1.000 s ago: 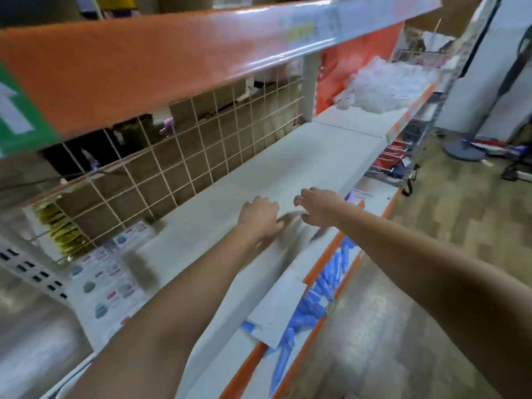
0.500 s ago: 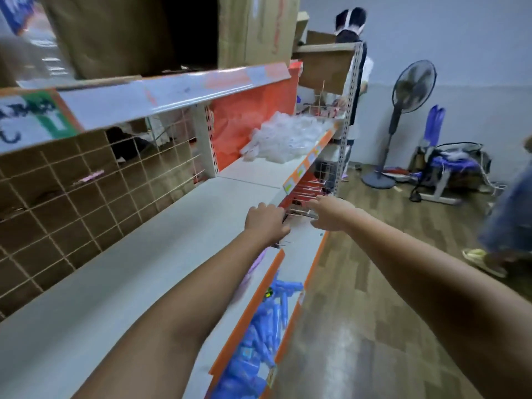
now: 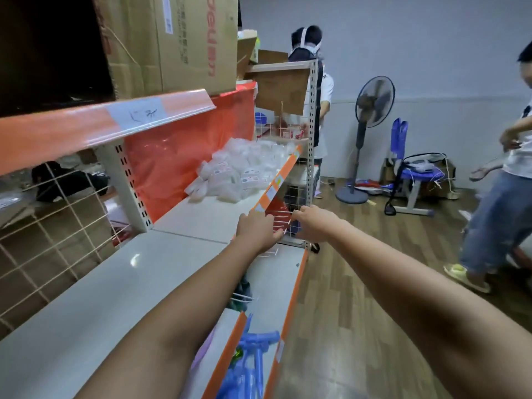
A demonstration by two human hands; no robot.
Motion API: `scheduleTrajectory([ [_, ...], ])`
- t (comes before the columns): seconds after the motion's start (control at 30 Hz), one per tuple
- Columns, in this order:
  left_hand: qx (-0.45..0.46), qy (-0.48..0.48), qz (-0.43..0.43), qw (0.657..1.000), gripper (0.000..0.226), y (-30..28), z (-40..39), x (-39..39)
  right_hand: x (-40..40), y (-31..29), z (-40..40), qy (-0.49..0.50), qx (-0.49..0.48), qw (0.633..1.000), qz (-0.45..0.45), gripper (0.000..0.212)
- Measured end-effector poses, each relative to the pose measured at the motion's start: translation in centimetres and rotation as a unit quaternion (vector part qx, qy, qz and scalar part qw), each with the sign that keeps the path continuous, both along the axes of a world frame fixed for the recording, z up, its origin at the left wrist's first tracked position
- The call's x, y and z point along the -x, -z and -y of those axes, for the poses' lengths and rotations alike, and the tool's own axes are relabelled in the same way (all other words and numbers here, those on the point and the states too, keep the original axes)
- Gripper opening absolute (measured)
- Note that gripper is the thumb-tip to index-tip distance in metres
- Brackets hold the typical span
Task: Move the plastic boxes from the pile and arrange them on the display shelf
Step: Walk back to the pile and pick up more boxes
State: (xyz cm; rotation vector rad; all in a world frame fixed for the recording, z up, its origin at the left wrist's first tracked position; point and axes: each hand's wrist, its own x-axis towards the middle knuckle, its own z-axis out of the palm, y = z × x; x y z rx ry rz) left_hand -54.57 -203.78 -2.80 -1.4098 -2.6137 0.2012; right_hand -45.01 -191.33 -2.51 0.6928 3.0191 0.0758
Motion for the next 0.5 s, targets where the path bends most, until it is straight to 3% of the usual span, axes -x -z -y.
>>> scheduleTrajectory([
  [0.33,-0.018,0.0,-0.025,1.0,0.049,-2.8,-16.2,15.4,13.2,-4.8,-16.0,0.003,-0.02,1.0,-0.023,0.043],
  [0.5,-0.043,-0.025,0.02,0.999,0.052,-3.1,-22.3,20.8,18.3,-3.6,-21.6,-0.003,-0.004,1.0,-0.021,0.047],
])
